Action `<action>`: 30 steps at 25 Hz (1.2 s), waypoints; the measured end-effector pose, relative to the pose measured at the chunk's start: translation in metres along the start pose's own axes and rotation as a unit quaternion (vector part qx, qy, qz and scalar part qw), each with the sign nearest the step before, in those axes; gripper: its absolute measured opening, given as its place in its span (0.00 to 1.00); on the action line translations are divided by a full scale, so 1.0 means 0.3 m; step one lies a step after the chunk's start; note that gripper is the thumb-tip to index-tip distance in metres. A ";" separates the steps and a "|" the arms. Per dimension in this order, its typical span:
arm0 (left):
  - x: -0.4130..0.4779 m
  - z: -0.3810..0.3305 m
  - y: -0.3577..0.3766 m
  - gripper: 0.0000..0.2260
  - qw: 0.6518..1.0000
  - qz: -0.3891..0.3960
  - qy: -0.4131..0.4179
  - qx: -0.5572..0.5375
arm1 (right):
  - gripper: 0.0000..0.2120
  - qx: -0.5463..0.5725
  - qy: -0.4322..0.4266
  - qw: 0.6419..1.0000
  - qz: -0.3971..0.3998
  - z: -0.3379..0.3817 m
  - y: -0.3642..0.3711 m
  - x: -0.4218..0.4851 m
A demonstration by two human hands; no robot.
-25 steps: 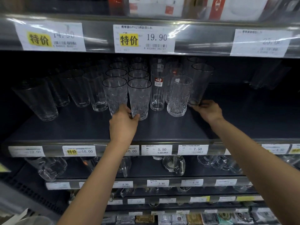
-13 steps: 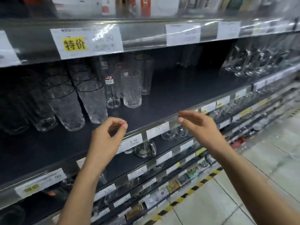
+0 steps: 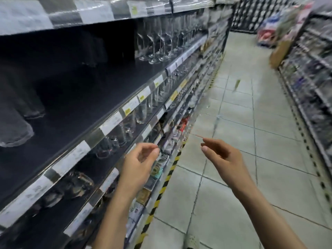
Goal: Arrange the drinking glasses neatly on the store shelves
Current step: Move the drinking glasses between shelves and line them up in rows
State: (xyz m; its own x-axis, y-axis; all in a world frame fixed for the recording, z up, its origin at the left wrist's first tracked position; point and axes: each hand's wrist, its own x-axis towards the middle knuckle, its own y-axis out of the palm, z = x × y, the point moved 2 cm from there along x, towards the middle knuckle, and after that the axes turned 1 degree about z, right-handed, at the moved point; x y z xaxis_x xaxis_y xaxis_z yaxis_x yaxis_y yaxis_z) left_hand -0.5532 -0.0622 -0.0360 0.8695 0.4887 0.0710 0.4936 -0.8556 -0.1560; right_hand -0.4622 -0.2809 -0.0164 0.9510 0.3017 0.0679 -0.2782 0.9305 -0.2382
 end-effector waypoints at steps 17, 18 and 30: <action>0.885 -0.120 0.512 0.05 0.989 -0.144 -0.035 0.015 | 0.09 -0.022 -0.031 0.984 0.173 -0.151 -0.191 1.203; 0.928 -0.131 0.496 0.05 0.986 -0.164 -0.033 0.021 | 0.09 -0.021 -0.040 0.979 0.198 -0.130 -0.156 1.265; 1.524 -0.250 0.088 0.03 0.923 -0.368 -0.103 -0.050 | 0.21 -0.078 -0.173 0.890 0.415 0.256 0.575 1.944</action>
State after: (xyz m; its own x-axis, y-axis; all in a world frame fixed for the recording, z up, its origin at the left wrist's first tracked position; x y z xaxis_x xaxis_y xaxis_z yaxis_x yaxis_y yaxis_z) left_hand -0.1414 0.1258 0.0661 0.2815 0.9571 -0.0687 0.9574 -0.2849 -0.0471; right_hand 0.0342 0.0716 0.0566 0.3200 0.9427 0.0943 -0.8177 0.3251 -0.4750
